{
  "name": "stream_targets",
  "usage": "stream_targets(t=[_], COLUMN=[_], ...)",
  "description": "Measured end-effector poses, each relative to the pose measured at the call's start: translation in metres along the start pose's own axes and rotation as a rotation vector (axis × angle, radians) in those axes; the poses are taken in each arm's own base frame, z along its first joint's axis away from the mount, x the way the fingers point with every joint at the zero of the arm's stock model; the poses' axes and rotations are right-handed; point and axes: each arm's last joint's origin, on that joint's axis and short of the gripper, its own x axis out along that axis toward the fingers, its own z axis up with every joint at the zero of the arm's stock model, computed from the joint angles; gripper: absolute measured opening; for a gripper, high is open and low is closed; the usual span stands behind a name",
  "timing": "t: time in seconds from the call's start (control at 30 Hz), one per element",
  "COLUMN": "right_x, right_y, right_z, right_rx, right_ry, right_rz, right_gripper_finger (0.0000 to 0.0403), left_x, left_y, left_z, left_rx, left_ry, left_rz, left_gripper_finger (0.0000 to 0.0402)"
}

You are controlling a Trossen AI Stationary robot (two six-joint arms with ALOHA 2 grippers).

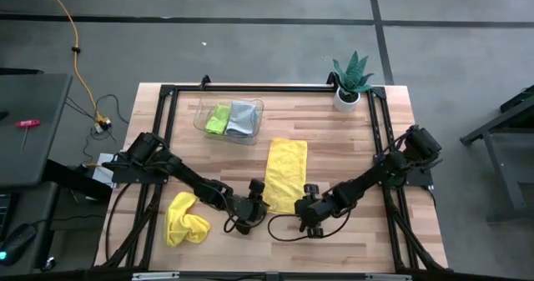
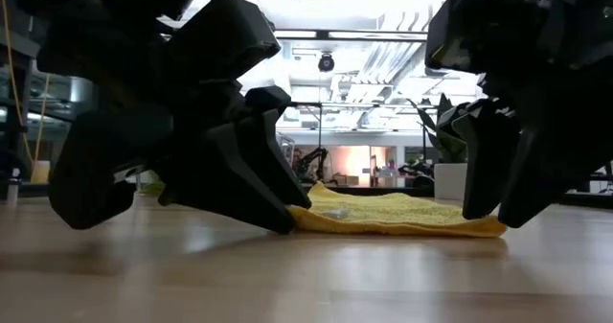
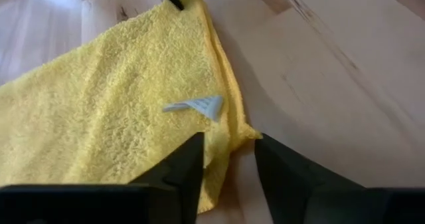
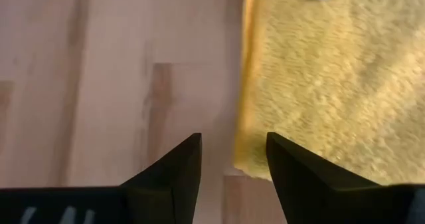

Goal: Fold microfiber towels
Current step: Fold the top yellow towel

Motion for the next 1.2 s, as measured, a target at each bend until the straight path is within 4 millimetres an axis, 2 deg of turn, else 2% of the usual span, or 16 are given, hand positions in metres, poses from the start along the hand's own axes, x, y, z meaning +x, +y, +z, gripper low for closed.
stream_targets(t=[0.23,0.3,0.4,0.5,0.57,0.63,0.77,0.87,1.0,1.2], right_x=[0.0,0.0,0.0,0.0,0.001,0.001,-0.001,-0.009,-0.024,-0.046], right_y=[-0.001,-0.002,-0.003,-0.003,-0.003,-0.004,-0.003,-0.002,-0.003,-0.012], right_z=[-0.003,-0.005,-0.006,-0.007,-0.006,-0.005,-0.002,0.005,0.015,0.027], right_rx=[0.051,0.05,0.046,0.051,0.087,0.147,0.252,0.3,0.336,0.423], right_ry=[0.025,0.042,0.056,0.055,0.051,0.049,0.051,0.038,-0.008,-0.052], right_rz=[-0.025,-0.034,-0.047,-0.052,-0.051,-0.047,0.009,0.097,0.187,0.246], right_gripper_finger=[0.0131,0.012,0.0098,0.0059,0.0023,0.0007,0.0008,0.0004,0.0002,0.0001], left_x=[0.0,0.0,0.0,0.0,0.0,0.0,-0.003,-0.012,-0.024,-0.047], left_y=[-0.002,-0.002,-0.001,-0.001,-0.001,-0.001,0.001,0.006,0.017,0.037], left_z=[-0.002,-0.002,-0.002,-0.002,-0.002,-0.002,-0.001,0.003,0.004,0.017], left_rx=[-0.028,-0.035,-0.045,-0.056,-0.077,-0.11,-0.222,-0.282,-0.343,-0.405], left_ry=[0.013,0.014,0.015,0.017,0.017,0.018,0.019,0.044,0.102,0.074], left_rz=[-0.02,-0.02,-0.018,-0.017,-0.016,-0.016,-0.044,-0.07,-0.14,-0.208], left_gripper_finger=[0.0018,0.0006,0.001,0.0004,0.0002,0.0002,0.0001,0.0,0.0,0.0])
